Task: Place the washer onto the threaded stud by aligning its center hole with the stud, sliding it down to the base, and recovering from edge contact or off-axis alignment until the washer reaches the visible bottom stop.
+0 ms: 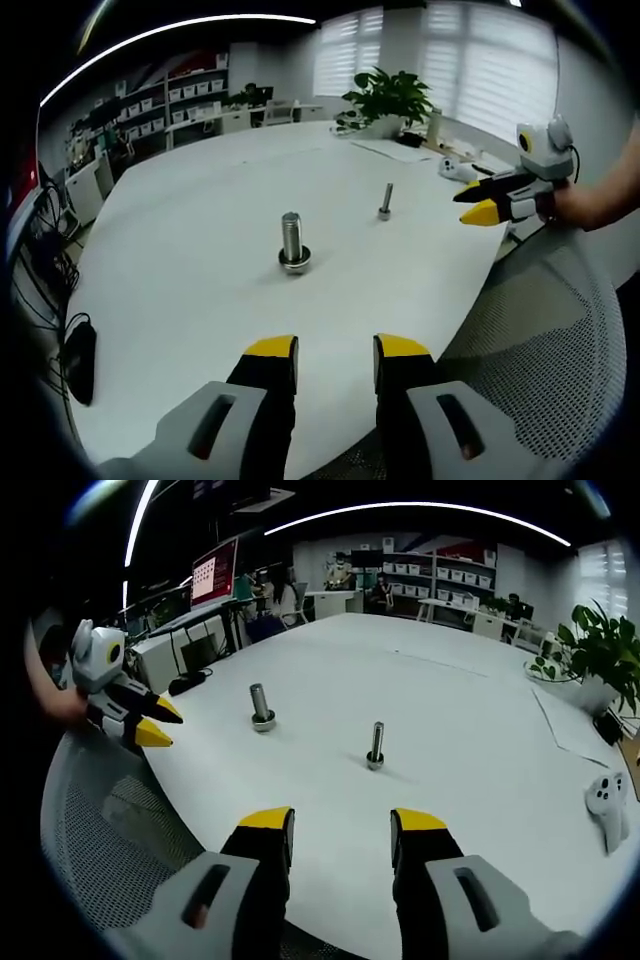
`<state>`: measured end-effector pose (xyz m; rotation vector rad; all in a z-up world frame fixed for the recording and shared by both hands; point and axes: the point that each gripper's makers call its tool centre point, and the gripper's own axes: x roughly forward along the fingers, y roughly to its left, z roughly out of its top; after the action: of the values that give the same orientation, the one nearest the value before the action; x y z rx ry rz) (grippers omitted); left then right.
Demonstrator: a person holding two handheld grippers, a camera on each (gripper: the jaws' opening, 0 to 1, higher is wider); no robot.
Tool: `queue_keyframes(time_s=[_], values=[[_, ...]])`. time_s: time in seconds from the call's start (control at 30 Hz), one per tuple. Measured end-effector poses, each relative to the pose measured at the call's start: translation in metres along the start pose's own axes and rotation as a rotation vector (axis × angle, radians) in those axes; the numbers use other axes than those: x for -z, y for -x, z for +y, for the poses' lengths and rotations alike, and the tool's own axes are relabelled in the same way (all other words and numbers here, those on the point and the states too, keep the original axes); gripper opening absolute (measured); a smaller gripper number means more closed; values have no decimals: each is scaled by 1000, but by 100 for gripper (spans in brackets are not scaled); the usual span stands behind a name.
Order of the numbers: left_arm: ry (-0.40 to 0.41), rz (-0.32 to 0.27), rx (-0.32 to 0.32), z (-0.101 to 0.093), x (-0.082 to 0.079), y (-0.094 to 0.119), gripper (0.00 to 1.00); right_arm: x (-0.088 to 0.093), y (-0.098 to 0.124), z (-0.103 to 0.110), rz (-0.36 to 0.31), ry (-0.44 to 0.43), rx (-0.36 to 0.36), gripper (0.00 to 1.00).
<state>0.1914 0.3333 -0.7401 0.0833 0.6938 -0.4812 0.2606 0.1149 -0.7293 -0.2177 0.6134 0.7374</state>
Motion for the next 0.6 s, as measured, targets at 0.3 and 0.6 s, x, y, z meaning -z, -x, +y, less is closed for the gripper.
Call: queue_keyframes(time_s=[0.3,0.6], values=[[1,6,-4,0,1,0,28,0,0,0,-1,3,-1,41],[4,6,-16,3,0,0,28,0,0,0,1,3,-1,41]])
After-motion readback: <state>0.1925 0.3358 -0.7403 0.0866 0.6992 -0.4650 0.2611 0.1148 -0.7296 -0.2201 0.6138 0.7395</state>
